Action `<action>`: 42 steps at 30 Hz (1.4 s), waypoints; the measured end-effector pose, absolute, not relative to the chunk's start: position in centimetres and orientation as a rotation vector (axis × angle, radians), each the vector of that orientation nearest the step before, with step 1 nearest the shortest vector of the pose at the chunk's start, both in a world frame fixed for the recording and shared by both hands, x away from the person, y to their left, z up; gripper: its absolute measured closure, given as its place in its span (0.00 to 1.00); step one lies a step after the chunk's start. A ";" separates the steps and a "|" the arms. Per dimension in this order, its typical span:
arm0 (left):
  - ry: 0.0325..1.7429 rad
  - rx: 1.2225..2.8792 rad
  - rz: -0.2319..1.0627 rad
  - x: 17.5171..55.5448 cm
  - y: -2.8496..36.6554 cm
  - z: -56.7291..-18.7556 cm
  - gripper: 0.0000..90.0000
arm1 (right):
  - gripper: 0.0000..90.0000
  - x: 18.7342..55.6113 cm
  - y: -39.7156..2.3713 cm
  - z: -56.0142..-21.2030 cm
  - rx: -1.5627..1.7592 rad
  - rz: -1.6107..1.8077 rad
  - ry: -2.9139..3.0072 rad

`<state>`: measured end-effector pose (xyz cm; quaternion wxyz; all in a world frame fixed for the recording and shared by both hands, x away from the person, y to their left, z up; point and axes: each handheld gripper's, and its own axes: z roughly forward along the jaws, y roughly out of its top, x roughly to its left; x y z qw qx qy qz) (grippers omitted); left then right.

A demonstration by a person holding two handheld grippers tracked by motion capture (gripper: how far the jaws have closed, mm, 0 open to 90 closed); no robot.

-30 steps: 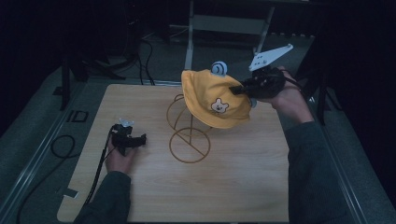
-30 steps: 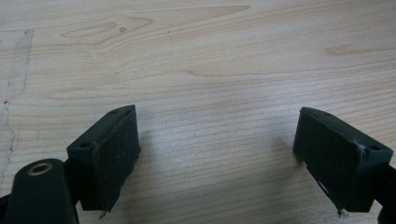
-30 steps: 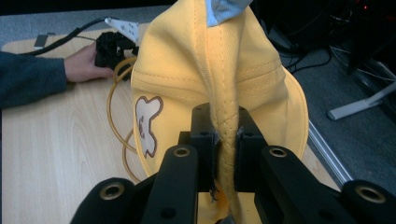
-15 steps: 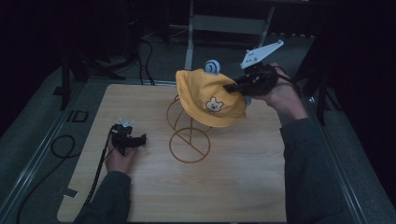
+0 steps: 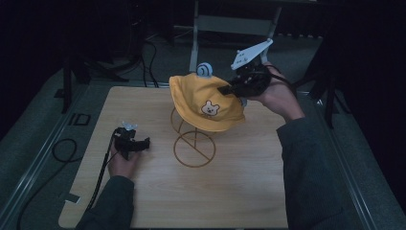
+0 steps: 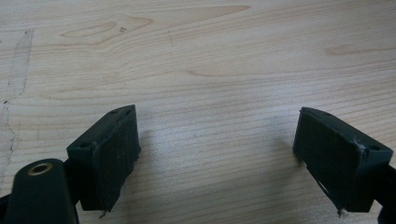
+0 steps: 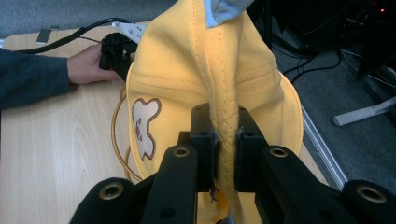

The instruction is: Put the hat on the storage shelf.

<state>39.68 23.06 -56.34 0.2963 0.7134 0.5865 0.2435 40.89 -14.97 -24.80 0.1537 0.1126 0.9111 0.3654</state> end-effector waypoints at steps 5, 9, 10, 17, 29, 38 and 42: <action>1.560 1.897 0.647 39.7 23.1 -56.3 0.16 | 0.90 41.2 -13.7 -25.2 0.311 1.025 2.624; 1.560 1.897 0.647 39.7 23.1 -56.3 0.16 | 0.90 41.6 -12.7 -25.5 0.311 1.016 2.629; 1.560 1.897 0.647 39.7 23.1 -56.3 0.16 | 0.90 41.6 -12.4 -25.6 0.311 1.017 2.629; 1.560 1.898 0.646 39.7 23.1 -56.3 0.16 | 0.89 42.2 -10.6 -26.5 0.318 1.001 2.633; 1.560 1.898 0.646 39.7 23.1 -56.3 0.16 | 0.89 42.4 -8.2 -28.4 0.297 0.960 2.683; 1.560 1.898 0.646 39.7 23.1 -56.3 0.16 | 0.86 42.8 -7.7 -28.7 0.364 0.902 2.666; 1.561 1.897 0.646 39.7 23.1 -56.3 0.16 | 0.87 42.8 -7.5 -28.8 0.377 0.902 2.667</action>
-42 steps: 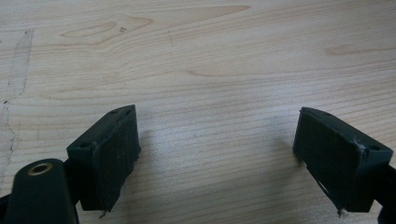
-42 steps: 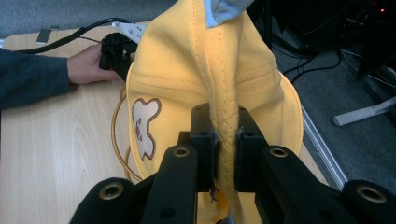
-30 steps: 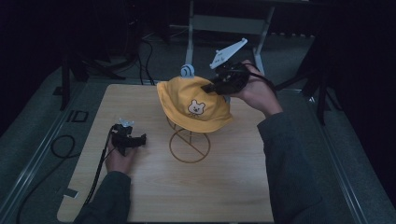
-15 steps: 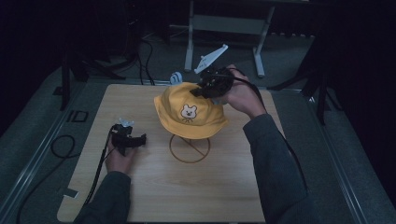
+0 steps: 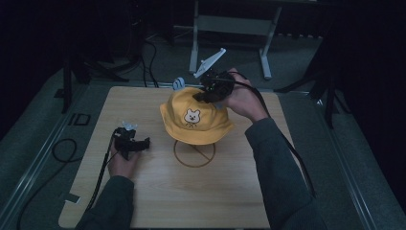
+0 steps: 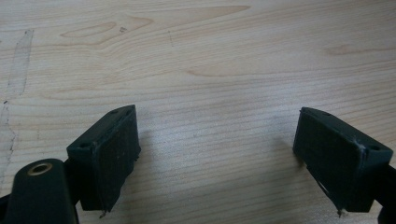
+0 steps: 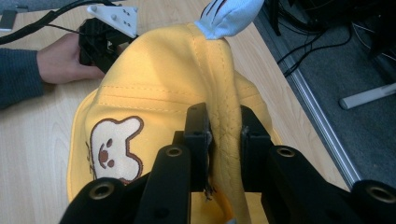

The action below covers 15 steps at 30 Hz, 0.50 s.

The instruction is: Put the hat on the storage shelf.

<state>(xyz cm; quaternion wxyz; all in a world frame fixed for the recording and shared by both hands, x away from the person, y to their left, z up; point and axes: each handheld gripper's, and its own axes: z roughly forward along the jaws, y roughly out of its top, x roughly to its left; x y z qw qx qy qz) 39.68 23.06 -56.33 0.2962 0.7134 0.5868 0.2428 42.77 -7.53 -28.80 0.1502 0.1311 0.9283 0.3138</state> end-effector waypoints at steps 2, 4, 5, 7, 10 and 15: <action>1.561 1.897 0.646 39.7 23.1 -56.3 0.16 | 0.87 42.7 -7.5 -28.8 0.362 0.920 2.692; 1.560 1.898 0.646 39.7 23.1 -56.3 0.16 | 0.86 42.5 -7.5 -28.8 0.328 0.938 2.712; 1.561 1.898 0.646 39.7 23.1 -56.3 0.16 | 0.86 42.4 -7.4 -28.8 0.324 0.943 2.719; 1.561 1.897 0.646 39.7 23.1 -56.3 0.16 | 0.83 42.5 -7.4 -28.8 0.337 0.941 2.701; 1.560 1.898 0.647 39.7 23.1 -56.3 0.16 | 0.67 42.8 -7.7 -28.6 0.416 0.954 2.661; 1.560 1.898 0.646 39.7 23.1 -56.3 0.16 | 0.44 43.1 -8.2 -28.1 0.482 0.978 2.664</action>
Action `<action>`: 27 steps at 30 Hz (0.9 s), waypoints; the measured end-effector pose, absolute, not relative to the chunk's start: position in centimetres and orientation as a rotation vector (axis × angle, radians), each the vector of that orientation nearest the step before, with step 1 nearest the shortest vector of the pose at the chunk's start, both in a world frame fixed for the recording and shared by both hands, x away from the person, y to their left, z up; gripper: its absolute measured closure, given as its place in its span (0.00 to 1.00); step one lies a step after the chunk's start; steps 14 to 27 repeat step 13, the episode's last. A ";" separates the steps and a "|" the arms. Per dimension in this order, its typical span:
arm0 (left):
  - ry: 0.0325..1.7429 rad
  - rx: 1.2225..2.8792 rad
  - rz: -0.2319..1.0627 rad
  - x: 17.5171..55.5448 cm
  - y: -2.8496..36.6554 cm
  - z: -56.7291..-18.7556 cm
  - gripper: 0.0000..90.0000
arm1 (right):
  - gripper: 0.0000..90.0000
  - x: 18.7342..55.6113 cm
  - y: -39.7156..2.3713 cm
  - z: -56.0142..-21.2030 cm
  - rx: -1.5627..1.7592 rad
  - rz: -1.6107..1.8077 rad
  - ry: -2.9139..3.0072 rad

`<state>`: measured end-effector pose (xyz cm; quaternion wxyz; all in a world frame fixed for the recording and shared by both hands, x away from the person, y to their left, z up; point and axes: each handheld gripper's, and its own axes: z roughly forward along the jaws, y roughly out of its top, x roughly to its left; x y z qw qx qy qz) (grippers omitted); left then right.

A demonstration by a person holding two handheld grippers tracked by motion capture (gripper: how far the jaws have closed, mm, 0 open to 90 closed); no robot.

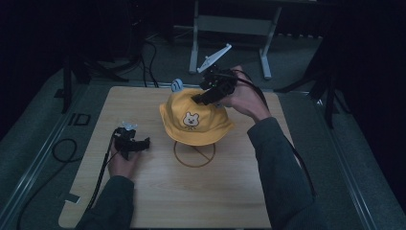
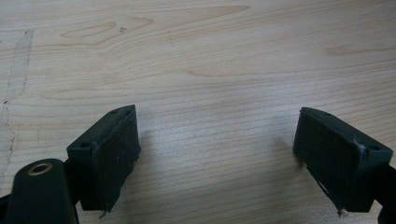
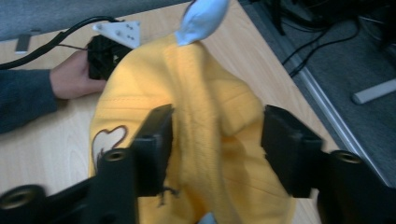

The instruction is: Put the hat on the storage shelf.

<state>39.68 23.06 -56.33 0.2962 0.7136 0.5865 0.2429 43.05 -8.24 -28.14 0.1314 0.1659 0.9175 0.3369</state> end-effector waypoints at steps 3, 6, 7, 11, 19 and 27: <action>1.560 1.898 0.646 39.7 23.1 -56.3 0.16 | 0.36 42.9 -8.8 -27.5 0.511 1.019 2.625; 1.560 1.898 0.646 39.7 23.1 -56.3 0.16 | 0.31 42.6 -9.3 -26.9 0.519 1.053 2.587; 1.560 1.898 0.647 39.7 23.1 -56.3 0.16 | 0.30 42.6 -9.5 -26.8 0.520 1.058 2.585; 1.560 1.898 0.646 39.7 23.1 -56.3 0.16 | 0.24 42.2 -9.9 -26.5 0.509 1.046 2.566; 1.560 1.898 0.647 39.7 23.1 -56.3 0.16 | 0.23 42.1 -10.2 -26.5 0.506 1.044 2.562; 1.560 1.898 0.647 39.7 23.1 -56.3 0.16 | 0.23 42.1 -10.2 -26.5 0.506 1.044 2.562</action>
